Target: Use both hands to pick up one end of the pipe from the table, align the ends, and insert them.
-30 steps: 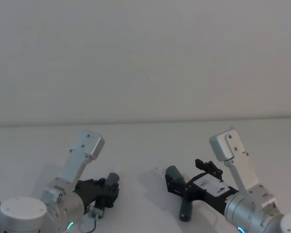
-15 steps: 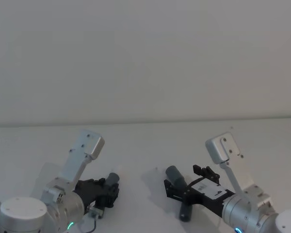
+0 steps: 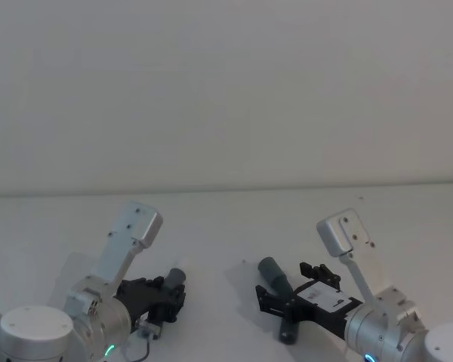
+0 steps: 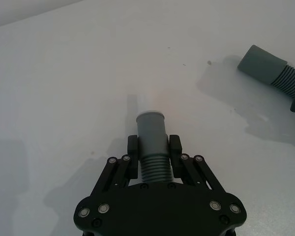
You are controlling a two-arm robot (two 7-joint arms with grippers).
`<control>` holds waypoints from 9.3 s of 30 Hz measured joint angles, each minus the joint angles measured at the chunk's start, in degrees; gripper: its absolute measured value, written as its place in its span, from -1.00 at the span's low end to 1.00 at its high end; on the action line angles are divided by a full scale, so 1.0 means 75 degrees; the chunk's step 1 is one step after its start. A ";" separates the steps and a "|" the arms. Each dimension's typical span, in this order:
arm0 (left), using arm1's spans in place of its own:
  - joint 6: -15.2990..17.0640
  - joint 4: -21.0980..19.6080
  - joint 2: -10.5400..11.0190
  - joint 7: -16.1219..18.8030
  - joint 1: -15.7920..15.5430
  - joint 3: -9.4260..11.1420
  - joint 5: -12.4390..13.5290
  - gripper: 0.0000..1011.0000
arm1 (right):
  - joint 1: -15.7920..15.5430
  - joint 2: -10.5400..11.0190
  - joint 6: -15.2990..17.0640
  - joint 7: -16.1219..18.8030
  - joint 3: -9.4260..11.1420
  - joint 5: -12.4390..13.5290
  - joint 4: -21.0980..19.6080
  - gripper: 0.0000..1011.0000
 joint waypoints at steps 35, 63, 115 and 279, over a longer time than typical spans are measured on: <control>0.0000 0.0000 0.0000 0.0000 0.0000 0.0001 0.0000 -0.28 | 0.0038 -0.0050 0.0388 0.0313 0.0082 -0.0080 0.0108 0.98; 0.0000 0.0000 0.0000 0.0000 0.0000 0.0000 -0.0001 -0.28 | 0.0065 -0.0111 0.0558 0.0483 0.0084 -0.0199 0.0131 0.98; 0.0000 0.0000 0.0000 0.0000 0.0000 0.0000 -0.0001 -0.28 | 0.0072 -0.0125 0.0579 0.0506 0.0085 -0.0228 0.0142 -0.48; -0.3402 0.0699 0.2829 -0.5471 -0.2792 0.2140 0.0111 -0.28 | 0.1223 0.3323 -0.2071 0.4558 -0.0337 0.0933 0.0419 -0.48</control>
